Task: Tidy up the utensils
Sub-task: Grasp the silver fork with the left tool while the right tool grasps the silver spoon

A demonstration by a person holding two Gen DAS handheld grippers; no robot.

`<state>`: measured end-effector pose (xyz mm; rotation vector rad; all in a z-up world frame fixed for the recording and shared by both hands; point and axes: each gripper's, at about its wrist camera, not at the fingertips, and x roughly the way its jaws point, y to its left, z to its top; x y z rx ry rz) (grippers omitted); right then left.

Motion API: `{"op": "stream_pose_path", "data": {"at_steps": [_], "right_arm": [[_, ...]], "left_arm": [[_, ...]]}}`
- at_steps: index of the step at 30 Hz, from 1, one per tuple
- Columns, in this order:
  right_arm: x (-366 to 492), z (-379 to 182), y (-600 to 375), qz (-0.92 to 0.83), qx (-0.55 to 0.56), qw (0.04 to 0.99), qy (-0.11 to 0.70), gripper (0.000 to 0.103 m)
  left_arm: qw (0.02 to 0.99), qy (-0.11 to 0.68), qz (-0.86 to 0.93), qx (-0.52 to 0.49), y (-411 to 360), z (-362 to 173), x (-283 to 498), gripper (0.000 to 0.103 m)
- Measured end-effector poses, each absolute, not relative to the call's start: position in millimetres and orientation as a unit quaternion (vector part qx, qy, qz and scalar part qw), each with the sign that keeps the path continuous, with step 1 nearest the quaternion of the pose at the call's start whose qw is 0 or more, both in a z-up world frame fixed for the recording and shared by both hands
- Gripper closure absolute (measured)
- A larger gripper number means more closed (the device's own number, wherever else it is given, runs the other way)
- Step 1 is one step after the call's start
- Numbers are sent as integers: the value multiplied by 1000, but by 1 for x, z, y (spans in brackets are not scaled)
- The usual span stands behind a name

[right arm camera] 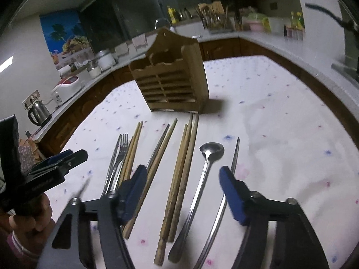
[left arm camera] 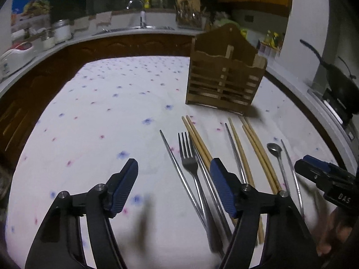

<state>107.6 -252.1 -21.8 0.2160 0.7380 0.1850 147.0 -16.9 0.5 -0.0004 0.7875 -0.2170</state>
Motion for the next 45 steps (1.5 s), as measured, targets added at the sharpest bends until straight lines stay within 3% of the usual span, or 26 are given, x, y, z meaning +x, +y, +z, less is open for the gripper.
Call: {"op": "stream_pose_path", "data": {"at_steps": [4,10,18,22,24,26,28,29,32,45], "right_arm": [[127,-32,-255,85,112,909,392,52],[147,-49,-260,77,121,894,425,62],[160,-54,-264,81,135,885,437,68],[164,-54,-266,83,138,884,439,71],[164,-54,-265,83,139,884,438,72],[164,-55,-266,83,139,884,438,77],[165,-56,-269,86,149,882,439,95],[165,-56,-270,90,157,880,440,99],[159,-53,-271,96,165,883,430,99],[130,-4,-263,113,147,912,366,100]], "left_arm": [[904,408,-128,4,-20,-8,173,41],[884,438,-160,6,-21,-21,210,48],[868,449,-208,29,-36,-26,236,65],[857,466,-217,32,-40,-36,242,82],[853,470,-225,20,-37,-39,241,82],[852,471,-227,14,-36,-38,240,83],[852,470,-231,8,-34,-36,235,87],[853,467,-233,5,-33,-33,231,94],[856,460,-235,-1,-31,-26,218,101],[894,391,-218,-7,-13,28,165,101]]}}
